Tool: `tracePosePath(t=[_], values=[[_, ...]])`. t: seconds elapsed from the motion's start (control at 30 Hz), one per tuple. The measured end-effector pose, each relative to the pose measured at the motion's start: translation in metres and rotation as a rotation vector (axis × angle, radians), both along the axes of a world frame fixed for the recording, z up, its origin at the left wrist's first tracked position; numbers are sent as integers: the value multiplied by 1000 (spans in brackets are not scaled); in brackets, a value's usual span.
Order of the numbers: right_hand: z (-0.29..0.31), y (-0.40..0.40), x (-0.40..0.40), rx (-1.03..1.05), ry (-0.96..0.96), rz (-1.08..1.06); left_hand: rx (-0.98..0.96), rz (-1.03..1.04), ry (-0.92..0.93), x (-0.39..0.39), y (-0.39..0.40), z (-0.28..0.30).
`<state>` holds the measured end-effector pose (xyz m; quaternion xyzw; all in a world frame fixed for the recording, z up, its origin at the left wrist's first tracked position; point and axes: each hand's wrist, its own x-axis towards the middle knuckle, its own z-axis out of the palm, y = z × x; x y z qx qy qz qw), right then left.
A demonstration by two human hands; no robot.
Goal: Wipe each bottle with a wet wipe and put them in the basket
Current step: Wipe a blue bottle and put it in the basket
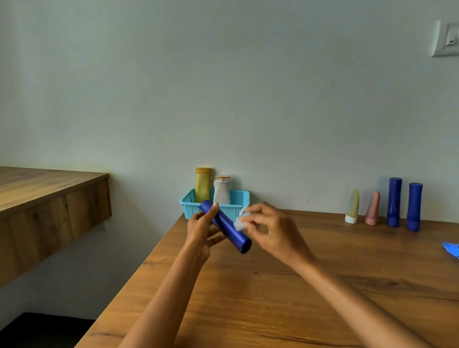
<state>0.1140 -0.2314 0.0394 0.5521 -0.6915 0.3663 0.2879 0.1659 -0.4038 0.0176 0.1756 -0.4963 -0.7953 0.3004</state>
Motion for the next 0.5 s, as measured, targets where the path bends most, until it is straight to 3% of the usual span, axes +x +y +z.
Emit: tracePosePath(t=[0.1,0.2,0.27,0.37,0.5], values=[[9,-15,-2,13,-233,-37,-37,-15,-21,-3,7,0],[5,-28,-2,229,-225,-38,-80,-13,-33,-4,9,1],[1,-31,-6,204,-303,-34,-135,-6,-45,-4,8,2],[4,-27,-11,-1,-677,65,-189,-60,-15,-4,6,2],[8,-12,-15,-204,-1286,310,-61,-260,126,0,-1,4]])
